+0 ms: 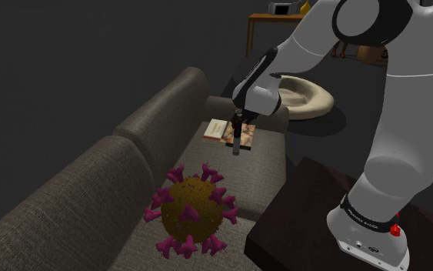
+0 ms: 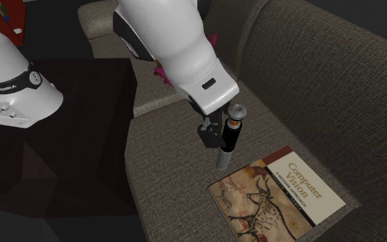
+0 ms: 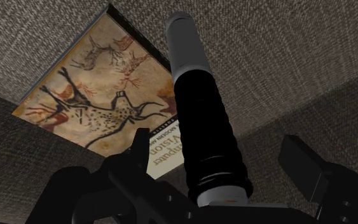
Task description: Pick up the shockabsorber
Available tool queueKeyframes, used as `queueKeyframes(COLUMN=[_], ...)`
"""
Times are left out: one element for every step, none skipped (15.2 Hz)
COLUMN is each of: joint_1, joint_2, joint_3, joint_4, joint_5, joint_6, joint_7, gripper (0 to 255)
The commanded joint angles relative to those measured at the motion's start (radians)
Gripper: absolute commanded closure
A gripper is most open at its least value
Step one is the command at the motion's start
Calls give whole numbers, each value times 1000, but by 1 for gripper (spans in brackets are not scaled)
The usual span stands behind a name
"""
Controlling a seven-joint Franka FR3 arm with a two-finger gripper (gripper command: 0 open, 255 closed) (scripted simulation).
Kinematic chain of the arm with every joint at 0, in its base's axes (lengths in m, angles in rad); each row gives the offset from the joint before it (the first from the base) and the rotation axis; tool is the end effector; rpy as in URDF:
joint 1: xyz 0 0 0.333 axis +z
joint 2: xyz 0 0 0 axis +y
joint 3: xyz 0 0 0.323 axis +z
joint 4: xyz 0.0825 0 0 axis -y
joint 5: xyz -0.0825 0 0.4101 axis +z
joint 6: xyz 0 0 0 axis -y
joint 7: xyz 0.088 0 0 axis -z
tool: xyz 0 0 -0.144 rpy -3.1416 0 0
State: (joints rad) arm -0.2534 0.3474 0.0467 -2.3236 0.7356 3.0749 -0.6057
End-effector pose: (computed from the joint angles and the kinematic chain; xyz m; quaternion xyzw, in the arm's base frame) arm 0.5438 -0.1667 0.1729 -0.9640 0.1616 -0.2102 0.0212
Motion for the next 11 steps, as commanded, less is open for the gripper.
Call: queueKeyframes(joint_1=[-40,-41,-41,-41,-41,-41,-41,-41,-41,-41,-41], joint_2=[33,33,33,34,33,33,34,34,34,34,35], joint_3=[47,48,48,47,48,48,48,48,48,47,48], joint_4=[9,9,9,10,10,10,10,10,10,11,11], joint_5=[39,38,37,37,37,37,37,37,37,36,37], joint_6=[30,30,30,29,29,29,29,29,29,29,29], joint_7=[-44,-43,-43,-43,-43,-43,-43,-43,-43,-43,-43], gripper=[0,0,0,255,255,255,255,255,255,255,255])
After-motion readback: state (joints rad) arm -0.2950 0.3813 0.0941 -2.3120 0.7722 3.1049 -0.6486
